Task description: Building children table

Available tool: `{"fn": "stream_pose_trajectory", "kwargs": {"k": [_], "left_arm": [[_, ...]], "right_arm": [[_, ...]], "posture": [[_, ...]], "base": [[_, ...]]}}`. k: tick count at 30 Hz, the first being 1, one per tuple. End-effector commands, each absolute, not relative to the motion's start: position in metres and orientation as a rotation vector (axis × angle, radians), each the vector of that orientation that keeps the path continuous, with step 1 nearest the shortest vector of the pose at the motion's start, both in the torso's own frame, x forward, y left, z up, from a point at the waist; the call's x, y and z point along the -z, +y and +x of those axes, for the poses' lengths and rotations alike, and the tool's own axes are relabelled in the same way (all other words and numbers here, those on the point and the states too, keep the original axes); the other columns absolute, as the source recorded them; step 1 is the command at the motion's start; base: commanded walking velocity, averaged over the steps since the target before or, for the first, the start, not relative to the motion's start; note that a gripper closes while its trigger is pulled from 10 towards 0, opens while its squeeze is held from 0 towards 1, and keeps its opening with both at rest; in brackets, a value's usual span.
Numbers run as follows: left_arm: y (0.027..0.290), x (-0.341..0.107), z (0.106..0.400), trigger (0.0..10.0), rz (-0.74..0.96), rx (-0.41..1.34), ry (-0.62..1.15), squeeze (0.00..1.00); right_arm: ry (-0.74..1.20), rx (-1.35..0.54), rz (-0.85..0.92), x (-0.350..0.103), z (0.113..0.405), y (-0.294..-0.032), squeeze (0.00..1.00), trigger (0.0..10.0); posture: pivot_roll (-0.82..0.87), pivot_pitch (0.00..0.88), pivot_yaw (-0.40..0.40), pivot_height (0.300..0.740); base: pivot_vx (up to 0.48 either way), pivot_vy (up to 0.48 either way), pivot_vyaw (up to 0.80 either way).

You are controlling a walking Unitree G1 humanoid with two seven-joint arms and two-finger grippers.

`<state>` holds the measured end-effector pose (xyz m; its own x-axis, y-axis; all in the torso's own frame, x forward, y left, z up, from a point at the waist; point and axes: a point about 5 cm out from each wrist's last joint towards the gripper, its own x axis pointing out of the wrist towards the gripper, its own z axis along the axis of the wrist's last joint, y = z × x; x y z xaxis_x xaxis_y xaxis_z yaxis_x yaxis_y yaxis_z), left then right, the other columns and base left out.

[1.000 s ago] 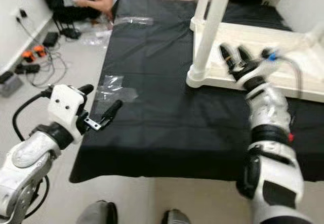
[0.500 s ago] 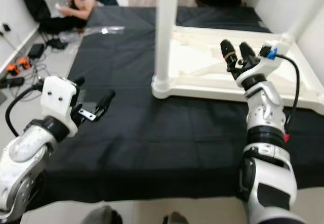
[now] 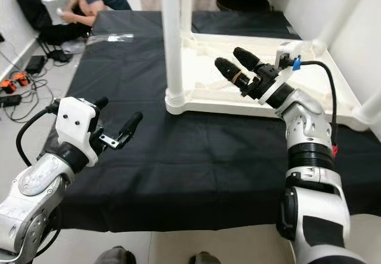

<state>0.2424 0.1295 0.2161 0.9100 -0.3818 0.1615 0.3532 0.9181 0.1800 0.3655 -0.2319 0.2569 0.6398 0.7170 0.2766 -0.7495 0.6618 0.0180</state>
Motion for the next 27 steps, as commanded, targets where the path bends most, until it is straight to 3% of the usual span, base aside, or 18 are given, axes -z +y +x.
{"fn": "stream_pose_trajectory", "kwargs": {"k": [1,2,3,4,9,17,27], "left_arm": [[0.126,-0.217,0.240,10.0,0.134,0.402,-0.204,0.00],[0.124,-0.217,0.239,10.0,0.130,0.411,-0.202,0.00],[0.124,-0.217,0.239,10.0,0.130,0.411,-0.202,0.00],[0.123,-0.217,0.238,10.0,0.130,0.416,-0.201,0.00],[0.121,-0.217,0.237,10.0,0.121,0.416,-0.206,0.00],[0.116,-0.217,0.234,10.0,0.118,0.429,-0.215,0.00],[0.114,-0.218,0.232,10.0,0.114,0.431,-0.219,0.00]], "right_arm": [[-0.273,-0.884,0.133,-0.264,0.367,-0.224,1.00,10.0],[-0.285,-0.878,0.094,-0.269,0.372,-0.215,0.73,10.0],[-0.285,-0.878,0.094,-0.269,0.372,-0.215,0.73,10.0],[-0.291,-0.854,0.062,-0.272,0.377,-0.209,0.00,10.0],[-0.295,-0.754,0.067,-0.274,0.390,-0.192,0.00,10.0],[-0.265,-0.764,0.096,-0.267,0.395,-0.171,0.00,10.0],[-0.248,-0.690,0.094,-0.269,0.404,-0.164,0.00,10.0]], "posture": [[0.10,0.121,-0.043,0.740],[0.10,0.121,-0.046,0.740],[0.10,0.121,-0.046,0.740],[0.10,0.121,-0.046,0.740],[0.10,0.121,-0.049,0.740],[0.10,0.116,-0.053,0.740],[0.09,0.116,-0.060,0.740]], "base": [[0.000,0.000,0.00],[0.000,0.000,0.00],[0.000,0.000,0.00],[0.000,0.000,0.00],[0.000,0.000,0.00],[0.000,0.000,0.00],[0.000,0.000,0.00]]}}
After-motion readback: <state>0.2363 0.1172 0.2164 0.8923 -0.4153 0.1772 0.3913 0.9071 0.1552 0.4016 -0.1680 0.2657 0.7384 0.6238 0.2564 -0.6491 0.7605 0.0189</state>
